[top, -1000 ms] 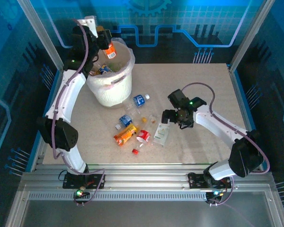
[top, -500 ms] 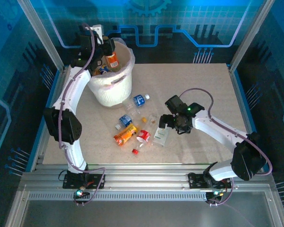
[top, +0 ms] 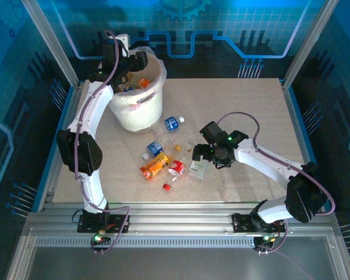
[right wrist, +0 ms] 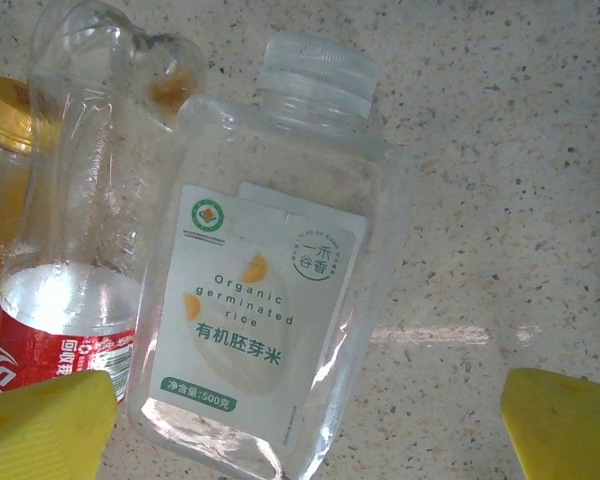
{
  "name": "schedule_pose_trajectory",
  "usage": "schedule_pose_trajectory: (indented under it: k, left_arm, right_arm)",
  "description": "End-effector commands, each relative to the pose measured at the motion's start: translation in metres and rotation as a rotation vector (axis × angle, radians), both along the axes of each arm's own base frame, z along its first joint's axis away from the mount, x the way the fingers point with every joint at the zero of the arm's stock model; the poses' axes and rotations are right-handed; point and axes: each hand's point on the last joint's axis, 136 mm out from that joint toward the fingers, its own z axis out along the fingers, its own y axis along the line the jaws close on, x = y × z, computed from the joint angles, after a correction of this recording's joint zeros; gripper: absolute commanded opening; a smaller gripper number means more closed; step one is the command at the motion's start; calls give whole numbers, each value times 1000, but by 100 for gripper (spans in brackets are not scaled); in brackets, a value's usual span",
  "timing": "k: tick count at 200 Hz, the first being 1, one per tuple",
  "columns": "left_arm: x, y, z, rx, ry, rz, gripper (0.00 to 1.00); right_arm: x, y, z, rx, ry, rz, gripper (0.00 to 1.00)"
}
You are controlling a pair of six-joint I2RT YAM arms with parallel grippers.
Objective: Put the plastic bottles in the bin
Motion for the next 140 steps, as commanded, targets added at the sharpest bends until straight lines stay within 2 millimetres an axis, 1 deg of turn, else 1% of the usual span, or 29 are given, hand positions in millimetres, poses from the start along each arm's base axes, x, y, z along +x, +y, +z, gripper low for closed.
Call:
schedule_pose_trajectory:
  k: [1,20,29,35,58,66,69,74,80,103,119,140]
  left_arm:
    - [-5,6,27,-14,-46,6,86]
    - [-11,7,36,-17,-56,11,90]
    - [-15,8,40,-22,-58,14,94]
    - [-18,8,44,-27,-62,16,98]
    - [-34,10,56,-52,-72,26,99]
    - [-41,11,61,-65,-77,31,99]
    - [-46,12,66,-70,-83,34,99]
    - [-50,12,66,-78,-79,36,99]
    - [-57,12,72,-87,-88,37,99]
    - [-86,15,84,-131,-101,47,99]
    - [-105,14,87,-165,-112,41,99]
    - [-129,12,86,-207,-128,25,99]
  right_arm:
    - [-4,1,-6,-9,14,-10,100]
    - [-6,0,-8,-22,21,-20,100]
    - [-7,0,-9,-28,24,-21,100]
    - [-8,0,-9,-31,27,-21,100]
    - [-11,2,-13,-36,39,-22,100]
    - [-12,3,-14,-39,44,-22,100]
    - [-13,3,-15,-40,47,-23,100]
    - [-13,4,-15,-40,49,-23,100]
    - [-14,5,-17,-39,53,-21,100]
    - [-15,11,-20,-33,59,-9,100]
    - [-16,15,-24,-29,64,-3,100]
    - [-15,20,-27,-25,68,1,100]
